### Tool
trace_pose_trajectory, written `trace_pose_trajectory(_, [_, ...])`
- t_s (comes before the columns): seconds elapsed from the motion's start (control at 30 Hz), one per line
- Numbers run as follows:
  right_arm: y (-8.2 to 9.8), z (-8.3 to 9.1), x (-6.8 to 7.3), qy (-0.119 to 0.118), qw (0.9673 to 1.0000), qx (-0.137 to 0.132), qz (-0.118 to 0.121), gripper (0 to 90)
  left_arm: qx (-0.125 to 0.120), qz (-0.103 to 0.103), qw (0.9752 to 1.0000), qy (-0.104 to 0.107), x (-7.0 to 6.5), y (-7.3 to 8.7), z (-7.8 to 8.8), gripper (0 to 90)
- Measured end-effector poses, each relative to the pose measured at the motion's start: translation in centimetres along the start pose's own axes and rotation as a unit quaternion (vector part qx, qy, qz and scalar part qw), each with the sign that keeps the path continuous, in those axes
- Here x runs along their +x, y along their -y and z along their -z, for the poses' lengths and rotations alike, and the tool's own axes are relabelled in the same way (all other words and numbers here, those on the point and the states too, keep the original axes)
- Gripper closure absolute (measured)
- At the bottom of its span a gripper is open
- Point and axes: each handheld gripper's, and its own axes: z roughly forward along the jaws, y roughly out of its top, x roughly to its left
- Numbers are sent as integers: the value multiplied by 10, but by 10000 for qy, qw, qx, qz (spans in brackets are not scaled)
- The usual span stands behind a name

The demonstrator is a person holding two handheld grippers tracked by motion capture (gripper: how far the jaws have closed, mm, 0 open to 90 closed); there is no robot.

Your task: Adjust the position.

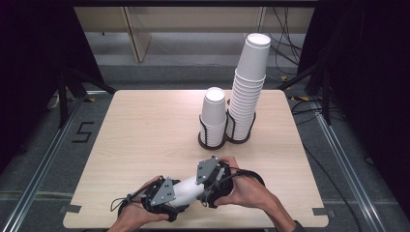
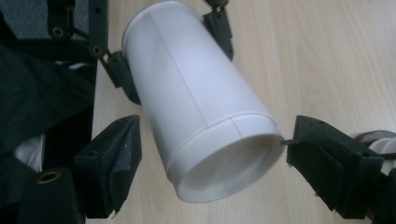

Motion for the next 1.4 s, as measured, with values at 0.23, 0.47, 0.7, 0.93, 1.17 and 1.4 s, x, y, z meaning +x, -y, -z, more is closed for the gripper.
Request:
trace_pose_trajectory(0.23, [-1,-8,4,-17,9987,329,377,180,-10,-191,9998,73,-4,-5,3,211])
trace_pose_trajectory(0.47, [-2,-18,7,-273,9952,502,795,190,95,-343,9992,194,-7,-6,4,211])
trace_pose_trajectory(0.7, [1,-23,6,-452,9928,602,928,242,78,-456,9984,329,-8,-6,3,193])
trace_pose_trajectory(0.93, [8,-18,1,-570,9940,411,837,256,-592,-116,9977,297,-1,2,3,79])
trace_pose_trajectory(1.17, [18,-8,-8,-525,9969,208,554,259,-1095,387,9926,344,9,10,6,68])
trace_pose_trajectory(1.4, [31,-2,-19,-747,9960,-297,381,260,-1521,799,9841,444,12,12,8,79])
